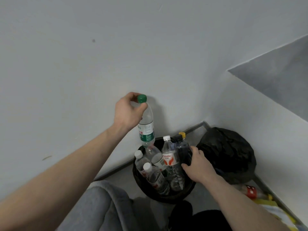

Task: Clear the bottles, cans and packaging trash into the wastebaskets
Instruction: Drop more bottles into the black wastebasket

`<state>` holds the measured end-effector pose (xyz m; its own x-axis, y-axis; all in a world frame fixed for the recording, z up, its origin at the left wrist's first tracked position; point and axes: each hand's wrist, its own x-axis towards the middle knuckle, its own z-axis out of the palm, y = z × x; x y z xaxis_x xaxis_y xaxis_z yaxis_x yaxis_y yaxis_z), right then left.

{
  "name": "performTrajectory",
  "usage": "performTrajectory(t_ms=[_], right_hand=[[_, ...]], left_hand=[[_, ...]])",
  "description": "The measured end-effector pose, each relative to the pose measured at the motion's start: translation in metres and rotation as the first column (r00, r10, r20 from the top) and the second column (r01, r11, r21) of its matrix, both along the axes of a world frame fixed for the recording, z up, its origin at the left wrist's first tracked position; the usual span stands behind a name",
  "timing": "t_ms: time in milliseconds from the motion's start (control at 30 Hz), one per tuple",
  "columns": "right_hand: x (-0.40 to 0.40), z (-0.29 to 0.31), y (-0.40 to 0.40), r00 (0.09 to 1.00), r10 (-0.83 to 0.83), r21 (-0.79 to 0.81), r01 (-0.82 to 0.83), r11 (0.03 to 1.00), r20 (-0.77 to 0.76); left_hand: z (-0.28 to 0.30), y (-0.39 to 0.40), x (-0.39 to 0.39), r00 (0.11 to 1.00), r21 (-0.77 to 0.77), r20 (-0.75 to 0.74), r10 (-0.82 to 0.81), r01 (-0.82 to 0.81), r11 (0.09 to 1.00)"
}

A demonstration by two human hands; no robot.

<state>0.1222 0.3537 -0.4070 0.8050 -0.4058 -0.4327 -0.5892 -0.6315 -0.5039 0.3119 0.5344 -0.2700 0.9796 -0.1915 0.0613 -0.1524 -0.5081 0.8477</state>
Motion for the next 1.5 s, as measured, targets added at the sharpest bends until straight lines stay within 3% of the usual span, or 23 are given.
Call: performTrajectory(t_ms=[267, 767, 1033, 1500], right_hand=[[0.002, -0.006, -0.001, 1.0, 0.016, -0.013, -0.016, 1.0, -0.015], [0.004, -0.009, 0.0, 0.999, 0.012, -0.011, -0.012, 1.0, -0.033], [0.004, -0.01, 0.001, 0.999, 0.015, -0.013, -0.015, 1.0, -0.047], [0.009, -0.014, 0.002, 0.999, -0.003, -0.005, 0.002, 1.0, -0.048]], left_hand=[[-0.018, -0.028, 0.012, 0.995, 0.022, 0.103, -0.019, 0.017, 1.0], [-0.072, -0.034, 0.011, 0.999, 0.306, 0.027, -0.046, 0.036, 0.951], [-0.079, -0.028, 0.011, 0.986, 0.546, 0.004, -0.169, 0.14, 0.826], [-0.087, -0.038, 0.009, 0.969, 0.67, -0.013, -0.247, 0.192, 0.717]])
